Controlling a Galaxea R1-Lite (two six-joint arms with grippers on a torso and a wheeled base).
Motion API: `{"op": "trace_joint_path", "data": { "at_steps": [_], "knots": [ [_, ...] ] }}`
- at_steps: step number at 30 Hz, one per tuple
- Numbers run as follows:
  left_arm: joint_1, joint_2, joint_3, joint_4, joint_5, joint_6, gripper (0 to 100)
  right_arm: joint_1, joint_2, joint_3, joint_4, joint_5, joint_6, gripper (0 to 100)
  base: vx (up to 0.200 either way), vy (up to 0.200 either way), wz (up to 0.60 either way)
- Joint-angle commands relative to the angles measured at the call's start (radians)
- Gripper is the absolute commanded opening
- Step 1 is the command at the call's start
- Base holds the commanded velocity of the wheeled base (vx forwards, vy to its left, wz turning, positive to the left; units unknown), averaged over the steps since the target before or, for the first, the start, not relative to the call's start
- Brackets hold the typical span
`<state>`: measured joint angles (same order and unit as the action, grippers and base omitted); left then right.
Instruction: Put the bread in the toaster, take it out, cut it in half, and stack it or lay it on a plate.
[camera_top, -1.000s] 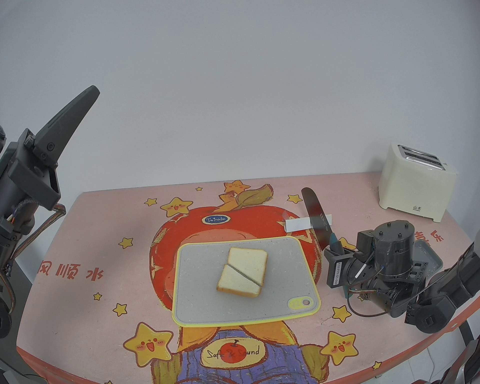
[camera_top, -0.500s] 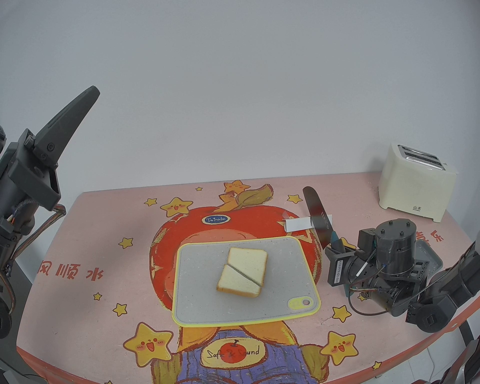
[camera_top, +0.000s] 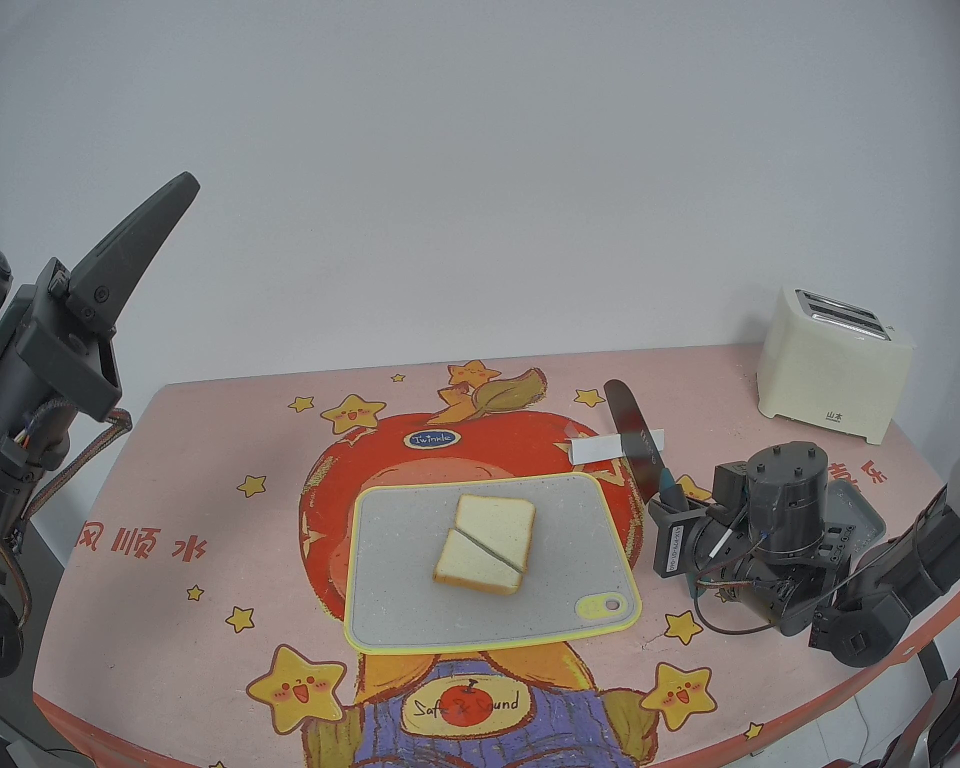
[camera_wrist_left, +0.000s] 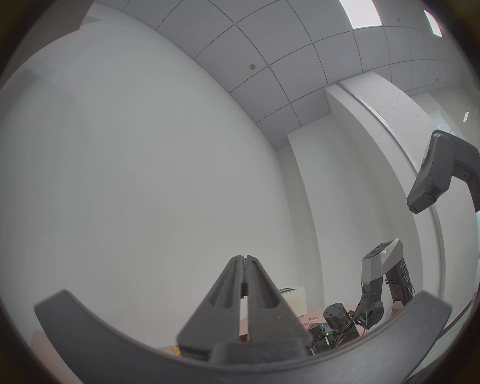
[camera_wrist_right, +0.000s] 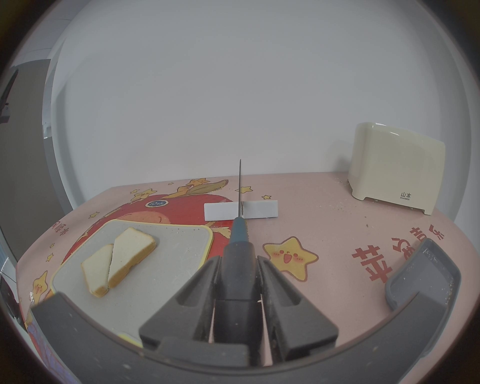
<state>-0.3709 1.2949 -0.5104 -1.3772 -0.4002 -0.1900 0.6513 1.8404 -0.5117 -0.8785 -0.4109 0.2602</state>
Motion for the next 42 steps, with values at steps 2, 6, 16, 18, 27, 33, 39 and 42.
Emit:
{"op": "trace_joint_path", "data": {
  "at_steps": [2,6,16,18,27,33,39,42],
  "knots": [
    [0.000,0.001,0.000,0.000,0.000,0.000,0,0.004,0.003,0.005,0.000,0.000,0.001,0,0.000,0.000,0.00],
    [0.000,0.000,0.000,0.000,0.000,0.000,0,0.004,0.003,0.007,0.001,0.000,0.001,0,0.000,0.000,0.00],
    [0.000,0.000,0.000,0.000,0.000,0.000,0,0.005,0.002,0.005,0.001,0.000,0.001,0,0.000,0.000,0.00],
    [0.000,0.000,0.003,0.000,-0.002,0.001,0,0.007,0.002,0.005,0.001,0.000,0.001,0,0.000,0.000,0.00],
    [0.000,0.000,0.007,0.000,-0.003,0.012,0,0.008,0.002,0.007,0.001,-0.002,0.001,0,0.000,0.000,0.00],
    [0.000,0.001,0.007,0.000,-0.003,0.012,0,0.008,0.002,0.009,0.001,-0.002,0.001,0,0.000,0.000,0.00],
    [0.000,0.001,0.007,0.000,-0.003,0.012,0,0.008,0.002,0.009,0.001,-0.020,0.001,0,0.000,0.000,0.00],
    [0.000,0.001,0.007,0.000,-0.003,0.012,0,0.008,0.000,0.009,0.001,-0.023,0.001,100,0.000,0.000,0.00]
  ]
}}
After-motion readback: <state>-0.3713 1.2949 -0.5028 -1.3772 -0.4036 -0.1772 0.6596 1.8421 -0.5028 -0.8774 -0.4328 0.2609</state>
